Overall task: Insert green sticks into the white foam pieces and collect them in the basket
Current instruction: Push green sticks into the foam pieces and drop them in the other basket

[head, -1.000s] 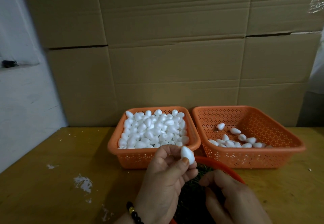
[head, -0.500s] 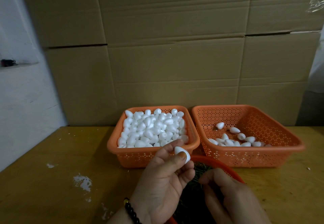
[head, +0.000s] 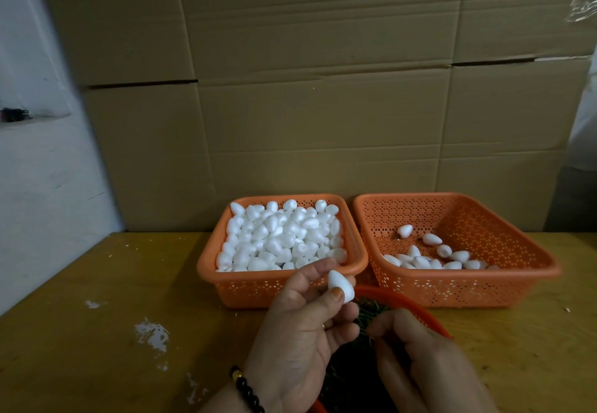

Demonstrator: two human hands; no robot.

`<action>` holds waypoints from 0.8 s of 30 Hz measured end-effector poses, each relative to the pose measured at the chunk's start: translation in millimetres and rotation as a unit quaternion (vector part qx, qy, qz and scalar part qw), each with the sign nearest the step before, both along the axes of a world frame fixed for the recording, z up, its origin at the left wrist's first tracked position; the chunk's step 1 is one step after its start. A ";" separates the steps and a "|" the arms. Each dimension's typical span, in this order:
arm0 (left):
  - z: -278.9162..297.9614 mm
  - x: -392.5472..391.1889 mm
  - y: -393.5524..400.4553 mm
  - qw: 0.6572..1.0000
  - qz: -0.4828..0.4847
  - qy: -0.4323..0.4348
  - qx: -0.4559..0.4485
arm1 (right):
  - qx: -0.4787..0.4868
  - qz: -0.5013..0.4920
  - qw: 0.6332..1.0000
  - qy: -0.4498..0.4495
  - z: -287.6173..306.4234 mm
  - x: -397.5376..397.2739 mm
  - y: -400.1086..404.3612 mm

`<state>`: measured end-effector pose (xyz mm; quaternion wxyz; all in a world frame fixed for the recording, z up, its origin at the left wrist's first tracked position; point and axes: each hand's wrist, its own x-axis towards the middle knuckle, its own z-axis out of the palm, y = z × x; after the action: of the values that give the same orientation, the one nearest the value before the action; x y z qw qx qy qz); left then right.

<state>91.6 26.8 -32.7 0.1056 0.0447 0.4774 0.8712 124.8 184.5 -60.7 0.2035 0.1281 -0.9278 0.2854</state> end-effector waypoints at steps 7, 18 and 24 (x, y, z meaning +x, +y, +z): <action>0.1 -0.4 0.1 1.000 -0.007 0.008 0.017 | -0.012 0.006 1.000 -0.017 0.3 0.9 -0.3; -0.7 -1.7 0.5 0.999 0.001 0.044 0.020 | -0.021 0.005 1.000 -0.019 2.0 2.0 -1.7; -5.0 -1.7 2.6 0.995 0.051 0.072 -0.037 | -0.013 -0.003 1.000 -0.022 1.6 1.6 -1.5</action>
<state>89.9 29.5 -37.8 0.0280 0.0790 0.5176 0.8515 126.5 183.0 -59.1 0.1860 0.1161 -0.9285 0.2998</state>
